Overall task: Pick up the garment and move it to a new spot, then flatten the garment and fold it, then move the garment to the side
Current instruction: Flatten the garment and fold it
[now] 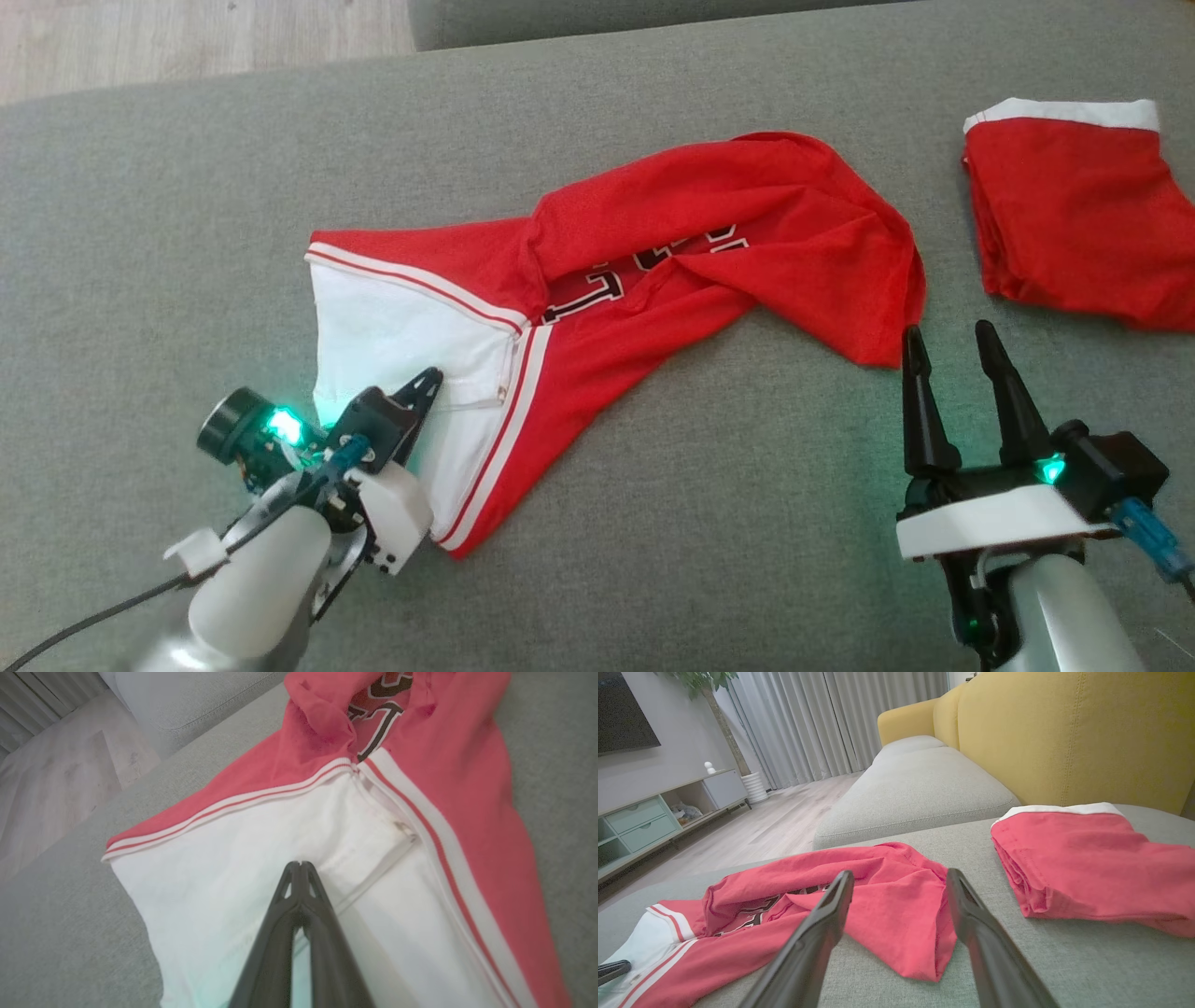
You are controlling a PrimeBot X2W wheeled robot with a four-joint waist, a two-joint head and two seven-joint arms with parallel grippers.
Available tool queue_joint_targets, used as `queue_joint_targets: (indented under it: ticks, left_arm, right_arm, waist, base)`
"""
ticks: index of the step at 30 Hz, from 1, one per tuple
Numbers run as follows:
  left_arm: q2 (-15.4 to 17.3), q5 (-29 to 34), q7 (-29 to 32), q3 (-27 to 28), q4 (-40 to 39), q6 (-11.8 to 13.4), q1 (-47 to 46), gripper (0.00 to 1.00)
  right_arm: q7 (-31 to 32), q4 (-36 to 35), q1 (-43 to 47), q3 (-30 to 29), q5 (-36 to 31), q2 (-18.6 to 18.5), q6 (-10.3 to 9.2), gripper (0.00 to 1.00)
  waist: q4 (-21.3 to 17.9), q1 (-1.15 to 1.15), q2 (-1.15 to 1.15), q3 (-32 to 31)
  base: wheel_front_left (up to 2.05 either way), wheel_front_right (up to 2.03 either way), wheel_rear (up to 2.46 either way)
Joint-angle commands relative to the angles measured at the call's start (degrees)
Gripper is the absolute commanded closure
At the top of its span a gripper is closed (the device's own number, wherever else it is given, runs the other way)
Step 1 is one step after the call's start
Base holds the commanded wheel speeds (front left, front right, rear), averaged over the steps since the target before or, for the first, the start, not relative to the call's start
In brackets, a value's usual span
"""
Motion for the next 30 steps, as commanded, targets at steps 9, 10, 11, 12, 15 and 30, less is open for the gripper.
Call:
queue_joint_targets:
  ticks: [9,10,11,12,15,30]
  left_arm:
    - [0.8,-5.8,-5.9,8.3,-5.6,4.1,-1.3,1.0]
    - [0.5,-6.6,-6.8,9.2,-6.2,4.7,-0.9,1.0]
    - [0.1,-7.7,-7.6,10.3,-6.8,5.3,-0.4,1.0]
    - [-0.3,-8.7,-8.4,11.2,-7.5,5.9,0.3,1.0]
    - [-0.7,-10.3,-10.4,13.0,-9.5,7.7,2.4,1.0]
    - [-5.9,-16.2,-14.2,19.6,-15.4,11.7,14.8,0.0]
  right_arm:
    - [-0.6,-1.2,-1.5,1.1,0.3,-0.3,-0.04,0.0]
    - [-0.6,-1.2,-1.4,1.1,0.2,-0.3,-0.04,0.0]
    - [-0.6,-1.2,-1.3,1.1,0.2,-0.3,-0.04,0.0]
    - [-0.6,-1.3,-1.1,1.1,0.1,-0.3,-0.04,0.0]
    - [-0.6,-1.3,-0.6,1.0,-0.2,-0.3,-0.04,0.0]
    - [-0.6,-1.4,1.3,1.5,-0.8,-0.3,-0.04,0.0]
  waist:
    - [0.9,0.0,0.0,-2.4]
    - [1.1,0.0,0.0,-2.8]
    - [1.4,0.0,0.0,-3.2]
    - [1.6,0.0,0.0,-3.6]
    - [2.6,0.0,0.0,-4.8]
    - [5.3,0.0,0.0,-7.2]
  base:
    - [0.0,0.0,0.0]
    - [0.0,0.0,0.0]
    - [0.0,0.0,0.0]
    - [0.0,0.0,0.0]
    - [0.0,0.0,0.0]
    - [0.0,0.0,0.0]
